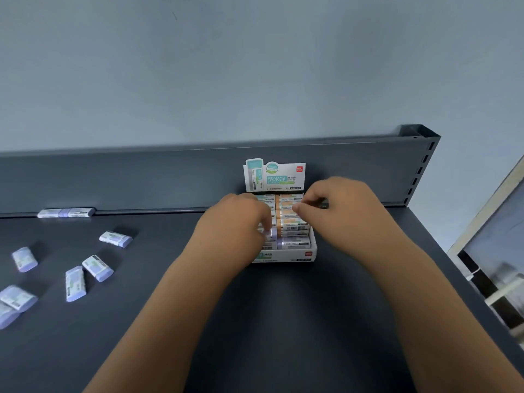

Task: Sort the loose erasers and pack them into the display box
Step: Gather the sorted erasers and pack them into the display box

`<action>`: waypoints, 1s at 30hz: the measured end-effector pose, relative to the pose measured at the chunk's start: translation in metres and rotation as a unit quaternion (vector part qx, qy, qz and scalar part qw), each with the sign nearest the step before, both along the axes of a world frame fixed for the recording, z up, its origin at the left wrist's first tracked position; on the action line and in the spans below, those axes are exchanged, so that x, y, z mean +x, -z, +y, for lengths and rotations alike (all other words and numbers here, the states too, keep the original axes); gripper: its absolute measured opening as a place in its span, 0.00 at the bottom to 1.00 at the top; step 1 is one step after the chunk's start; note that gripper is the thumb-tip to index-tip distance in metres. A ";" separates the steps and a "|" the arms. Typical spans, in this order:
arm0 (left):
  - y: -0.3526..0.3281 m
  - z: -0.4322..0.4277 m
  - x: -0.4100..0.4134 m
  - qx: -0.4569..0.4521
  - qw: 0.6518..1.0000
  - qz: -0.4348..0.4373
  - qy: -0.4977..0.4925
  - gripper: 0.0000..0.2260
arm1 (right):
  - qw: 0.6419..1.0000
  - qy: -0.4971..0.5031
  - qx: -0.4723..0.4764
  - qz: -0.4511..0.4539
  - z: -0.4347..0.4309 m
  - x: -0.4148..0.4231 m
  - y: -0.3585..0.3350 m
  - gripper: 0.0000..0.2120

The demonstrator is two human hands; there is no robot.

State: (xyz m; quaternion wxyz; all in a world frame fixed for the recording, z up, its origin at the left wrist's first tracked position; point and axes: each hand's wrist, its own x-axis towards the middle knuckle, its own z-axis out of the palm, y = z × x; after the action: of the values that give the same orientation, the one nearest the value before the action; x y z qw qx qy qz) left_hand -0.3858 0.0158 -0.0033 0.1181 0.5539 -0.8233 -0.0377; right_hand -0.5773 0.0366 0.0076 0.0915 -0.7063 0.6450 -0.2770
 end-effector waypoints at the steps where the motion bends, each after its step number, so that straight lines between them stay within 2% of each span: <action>1: 0.000 0.000 -0.001 -0.009 1.000 -0.002 -0.004 0.06 | 1.000 0.000 0.001 -0.003 0.001 0.000 0.001 0.10; 5: 0.000 0.003 0.001 -0.018 1.000 -0.009 -0.019 0.04 | 1.000 0.007 0.010 -0.001 0.005 0.000 -0.001 0.09; 7: -0.001 0.009 0.002 -0.031 0.999 -0.007 -0.039 0.07 | 1.000 0.000 0.010 0.002 0.009 0.000 -0.004 0.09; 12: -0.009 0.030 0.003 -0.086 0.984 0.089 -0.127 0.12 | 0.999 -0.039 0.014 0.010 0.022 0.009 -0.014 0.10; 18: -0.010 0.054 0.013 -0.074 0.977 -0.047 -0.193 0.26 | 0.996 -0.054 0.018 0.071 0.037 0.023 -0.015 0.16; 23: 0.003 0.061 0.030 -0.081 0.969 -0.058 -0.224 0.35 | 0.992 -0.076 0.042 0.095 0.041 0.041 -0.008 0.21; 30: 0.007 0.059 0.070 -0.065 0.971 -0.066 -0.219 0.39 | 0.986 -0.074 0.089 0.118 0.044 0.083 -0.003 0.20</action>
State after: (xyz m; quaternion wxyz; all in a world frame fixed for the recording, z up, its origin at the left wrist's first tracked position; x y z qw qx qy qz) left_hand -0.3162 0.0752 -0.0099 0.1045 0.7129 -0.6889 0.0793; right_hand -0.4940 0.0809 0.0102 0.0977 -0.7685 0.6197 -0.1259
